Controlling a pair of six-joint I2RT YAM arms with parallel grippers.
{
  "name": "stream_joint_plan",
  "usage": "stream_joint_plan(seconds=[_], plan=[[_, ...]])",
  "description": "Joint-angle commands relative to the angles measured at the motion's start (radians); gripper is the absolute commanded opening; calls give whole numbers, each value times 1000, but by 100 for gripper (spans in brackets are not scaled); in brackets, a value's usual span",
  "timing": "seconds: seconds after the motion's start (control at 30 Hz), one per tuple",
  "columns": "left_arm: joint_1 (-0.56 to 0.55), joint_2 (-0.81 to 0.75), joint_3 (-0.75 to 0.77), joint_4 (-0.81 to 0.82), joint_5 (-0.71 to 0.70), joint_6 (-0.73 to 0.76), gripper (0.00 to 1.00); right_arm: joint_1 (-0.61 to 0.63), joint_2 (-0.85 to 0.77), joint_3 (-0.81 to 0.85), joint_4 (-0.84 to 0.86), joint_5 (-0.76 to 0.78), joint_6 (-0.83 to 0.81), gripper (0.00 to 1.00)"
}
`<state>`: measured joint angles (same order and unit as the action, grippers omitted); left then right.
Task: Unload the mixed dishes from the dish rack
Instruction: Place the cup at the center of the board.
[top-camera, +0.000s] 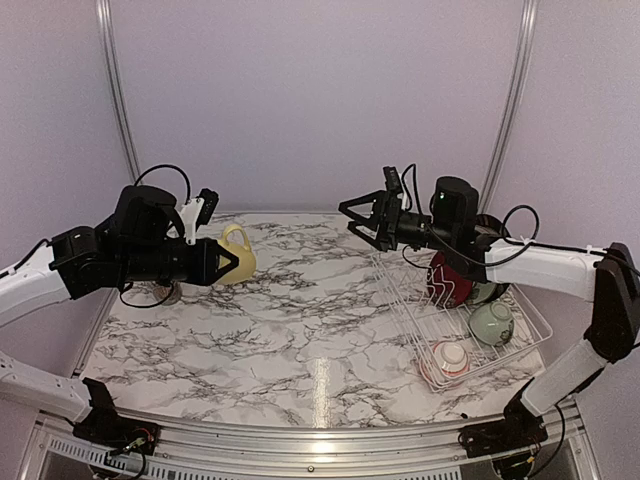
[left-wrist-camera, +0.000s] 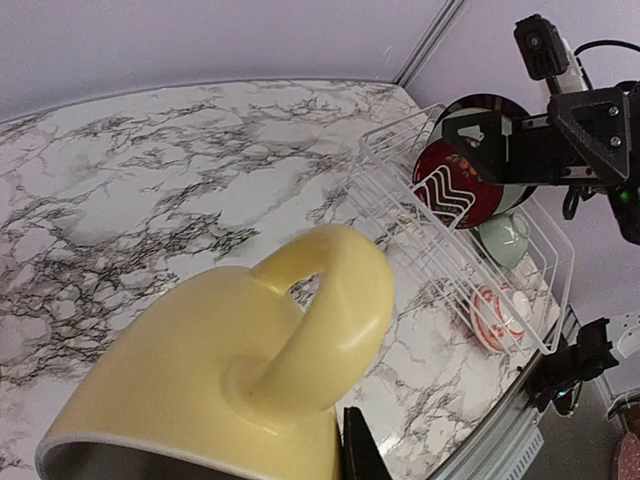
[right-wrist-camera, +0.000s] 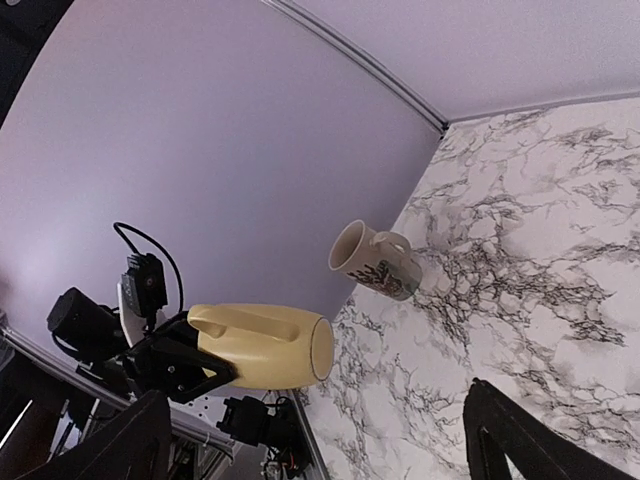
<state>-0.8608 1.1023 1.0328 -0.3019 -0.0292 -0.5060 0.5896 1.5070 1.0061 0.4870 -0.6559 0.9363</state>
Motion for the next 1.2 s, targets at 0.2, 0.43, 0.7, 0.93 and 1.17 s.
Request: stream_joint_plan(seconds=[0.2, 0.43, 0.7, 0.93, 1.17], plan=[[41, 58, 130, -680, -355, 315, 0, -21, -28, 46, -299, 114, -251, 99], [228, 182, 170, -658, -230, 437, 0, -21, -47, 21, -327, 112, -262, 98], [261, 353, 181, -644, -117, 462, 0, -23, -151, 23, -498, 247, -376, 98], [304, 386, 115, -630, -104, 478, 0, -24, -169, 35, -543, 284, -408, 99], [343, 443, 108, -604, -61, 483, 0, -24, -139, 19, -515, 258, -389, 98]])
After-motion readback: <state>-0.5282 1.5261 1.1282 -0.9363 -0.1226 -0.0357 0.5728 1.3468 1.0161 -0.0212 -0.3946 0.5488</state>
